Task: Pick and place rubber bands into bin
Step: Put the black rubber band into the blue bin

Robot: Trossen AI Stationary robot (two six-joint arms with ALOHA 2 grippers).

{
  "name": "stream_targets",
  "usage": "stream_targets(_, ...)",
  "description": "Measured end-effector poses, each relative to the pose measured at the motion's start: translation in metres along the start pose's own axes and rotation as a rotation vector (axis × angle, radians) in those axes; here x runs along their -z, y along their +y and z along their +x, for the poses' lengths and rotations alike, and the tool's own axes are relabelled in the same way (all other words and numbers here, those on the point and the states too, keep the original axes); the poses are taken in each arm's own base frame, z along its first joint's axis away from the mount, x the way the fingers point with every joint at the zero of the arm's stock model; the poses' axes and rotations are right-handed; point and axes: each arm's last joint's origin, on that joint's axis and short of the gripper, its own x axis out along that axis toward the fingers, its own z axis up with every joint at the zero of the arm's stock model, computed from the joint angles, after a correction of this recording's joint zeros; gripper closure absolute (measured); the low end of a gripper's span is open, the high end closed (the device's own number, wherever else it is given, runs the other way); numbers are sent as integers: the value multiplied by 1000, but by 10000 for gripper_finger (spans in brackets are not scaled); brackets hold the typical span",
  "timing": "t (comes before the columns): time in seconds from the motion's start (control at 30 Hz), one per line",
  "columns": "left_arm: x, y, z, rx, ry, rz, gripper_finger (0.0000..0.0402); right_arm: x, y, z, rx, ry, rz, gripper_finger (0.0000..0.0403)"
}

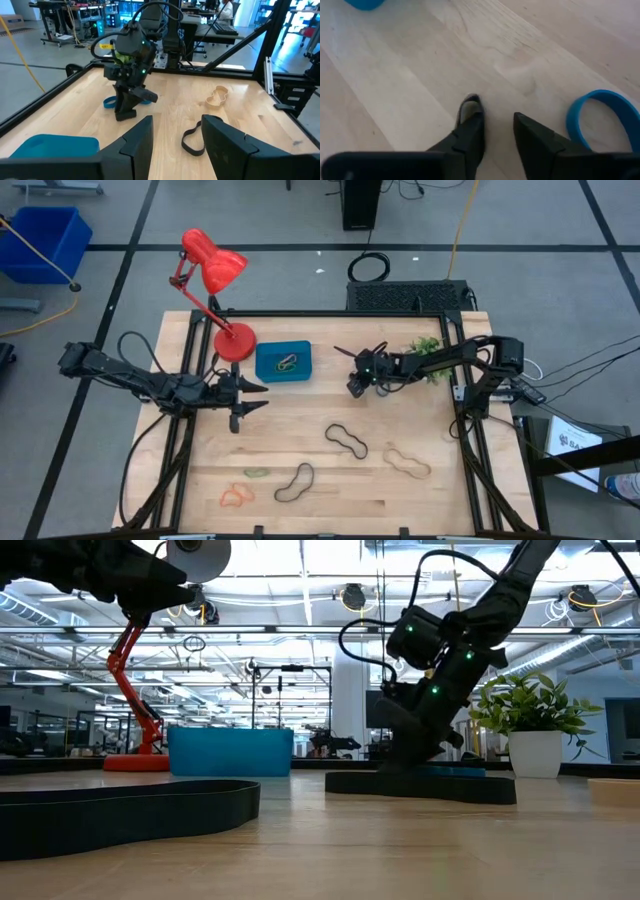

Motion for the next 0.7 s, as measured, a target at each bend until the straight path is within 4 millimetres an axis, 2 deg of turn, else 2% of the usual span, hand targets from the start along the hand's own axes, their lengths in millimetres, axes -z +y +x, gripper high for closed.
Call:
stream_targets(0.23, 0, 0, 0, 0, -1, 0, 227, -3, 4, 0, -53, -30, -92, 392)
stream_targets(0.47, 0, -1, 0, 21, 8, -83, 227, -14, 30, -7, -279, -208, -227, 400)
stream_targets(0.7, 8, -3, 9, 28, 61, -109, 227, -22, 77, -34, -481, -583, -430, 401)
